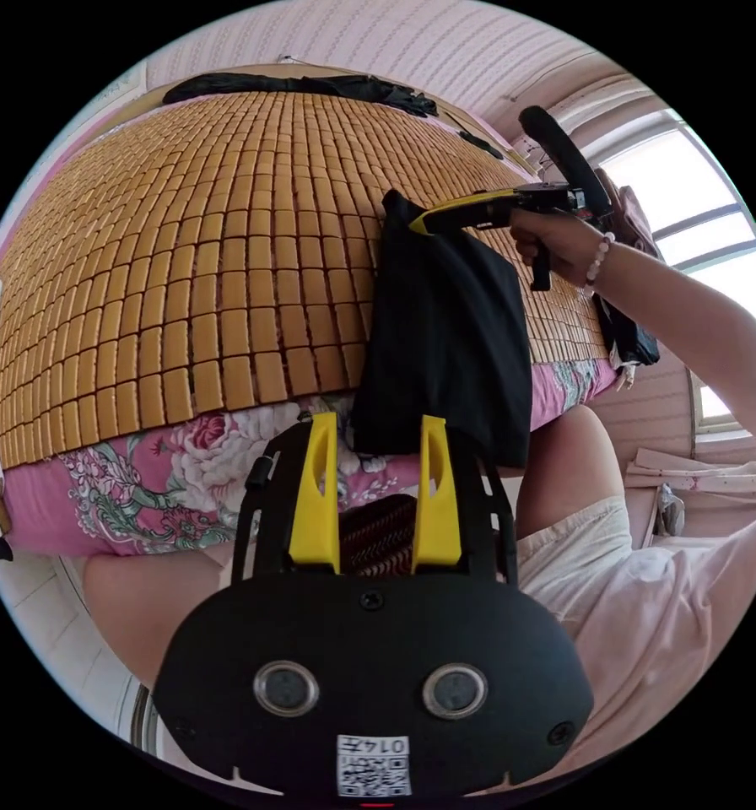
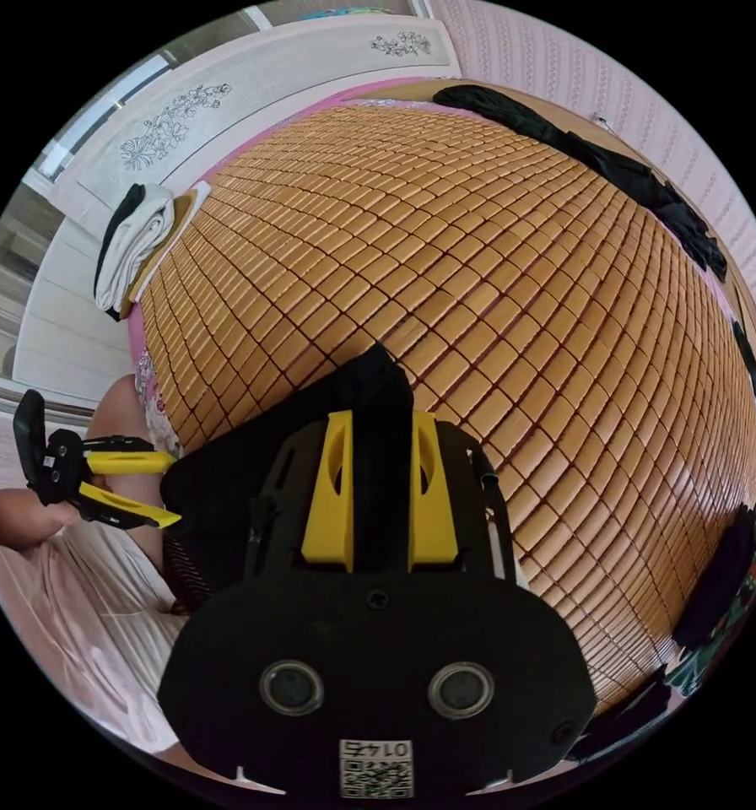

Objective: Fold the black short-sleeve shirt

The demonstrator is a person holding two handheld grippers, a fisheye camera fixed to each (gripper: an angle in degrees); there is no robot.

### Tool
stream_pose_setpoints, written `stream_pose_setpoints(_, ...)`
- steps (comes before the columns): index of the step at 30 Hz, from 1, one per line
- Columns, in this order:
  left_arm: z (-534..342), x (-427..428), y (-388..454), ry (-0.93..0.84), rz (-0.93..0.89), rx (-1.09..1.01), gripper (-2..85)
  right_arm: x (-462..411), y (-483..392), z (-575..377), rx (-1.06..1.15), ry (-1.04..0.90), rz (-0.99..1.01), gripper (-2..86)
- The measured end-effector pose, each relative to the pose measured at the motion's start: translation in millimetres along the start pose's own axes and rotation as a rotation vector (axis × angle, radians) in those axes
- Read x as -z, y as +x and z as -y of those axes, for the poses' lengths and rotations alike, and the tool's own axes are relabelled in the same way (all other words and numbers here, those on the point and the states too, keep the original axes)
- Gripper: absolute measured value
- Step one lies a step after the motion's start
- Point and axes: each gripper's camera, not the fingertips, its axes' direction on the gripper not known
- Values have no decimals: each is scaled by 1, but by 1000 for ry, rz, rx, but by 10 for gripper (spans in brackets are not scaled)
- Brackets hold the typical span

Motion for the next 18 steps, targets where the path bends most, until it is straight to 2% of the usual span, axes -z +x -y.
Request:
stream_pose_setpoints(6,-8,20,-4,18,7,-23,131,15,-24,-15,39,22,-46,35)
stream_pose_setpoints(13,-30,84,5,146,50,-168,151,78,-50,-80,103,284,55,22)
stream_pose_setpoints(18,-17,76,22,139,41,-248,195,124,-93,-145,245,433,102,19)
